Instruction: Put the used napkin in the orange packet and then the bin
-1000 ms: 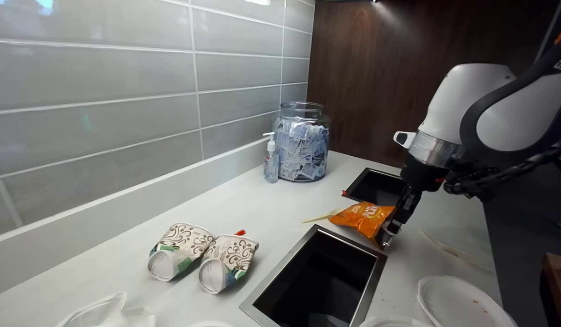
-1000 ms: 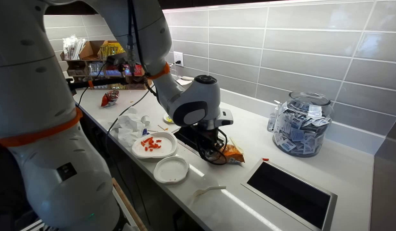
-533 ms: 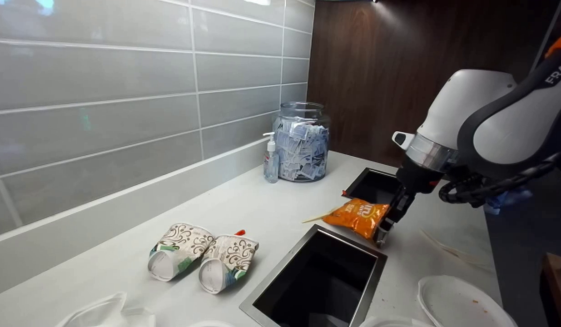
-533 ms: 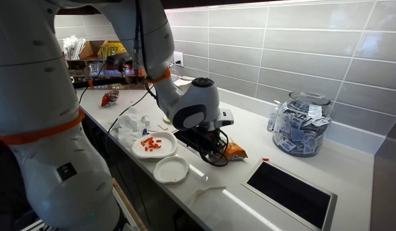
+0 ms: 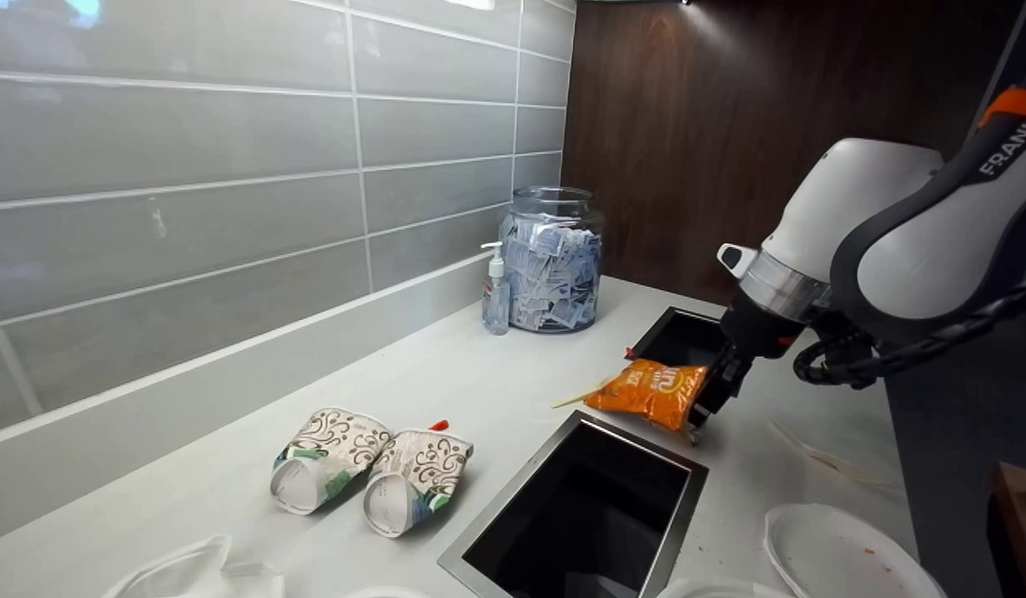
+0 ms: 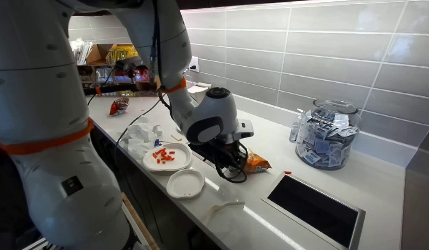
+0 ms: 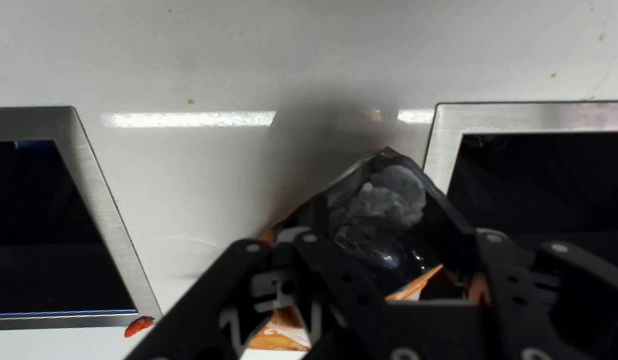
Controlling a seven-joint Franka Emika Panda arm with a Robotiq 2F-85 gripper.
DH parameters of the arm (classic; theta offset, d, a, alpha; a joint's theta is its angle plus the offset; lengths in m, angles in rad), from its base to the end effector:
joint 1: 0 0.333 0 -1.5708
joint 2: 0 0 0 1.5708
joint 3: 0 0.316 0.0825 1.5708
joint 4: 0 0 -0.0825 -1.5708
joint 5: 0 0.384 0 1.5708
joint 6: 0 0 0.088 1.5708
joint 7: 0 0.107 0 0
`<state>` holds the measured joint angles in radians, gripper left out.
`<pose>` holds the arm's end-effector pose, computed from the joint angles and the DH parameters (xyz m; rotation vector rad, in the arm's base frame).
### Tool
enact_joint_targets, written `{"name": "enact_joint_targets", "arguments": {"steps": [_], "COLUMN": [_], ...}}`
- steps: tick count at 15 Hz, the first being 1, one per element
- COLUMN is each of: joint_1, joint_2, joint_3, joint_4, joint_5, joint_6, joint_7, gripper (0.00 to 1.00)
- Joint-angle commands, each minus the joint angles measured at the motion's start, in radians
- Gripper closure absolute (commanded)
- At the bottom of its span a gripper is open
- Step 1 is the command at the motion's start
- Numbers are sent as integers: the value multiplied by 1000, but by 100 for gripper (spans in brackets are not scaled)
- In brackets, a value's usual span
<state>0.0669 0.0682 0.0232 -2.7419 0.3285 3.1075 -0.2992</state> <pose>0.4188 0.0107 0.2284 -3.0755 -0.0959 -0.4619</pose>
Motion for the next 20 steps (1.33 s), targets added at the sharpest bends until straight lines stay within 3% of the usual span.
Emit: {"name": "enact_joint_targets", "arguments": {"steps": [1, 5, 8, 9, 14, 20], "joint_1": [12, 17, 31, -20, -17, -51], "joint_2": [23, 20, 21, 16, -107, -305], "joint_3": [8, -15, -65, -35, -60, -10], "joint_4": [-3, -1, -1, -1, -19, 9], "joint_5": [43, 17, -58, -130, -348, -432], "joint_6": [43, -42, -125, -163, -362, -632], "joint_7": [-2, 8, 56, 115, 330, 504], "gripper": [18, 0, 0, 0, 0, 0]}}
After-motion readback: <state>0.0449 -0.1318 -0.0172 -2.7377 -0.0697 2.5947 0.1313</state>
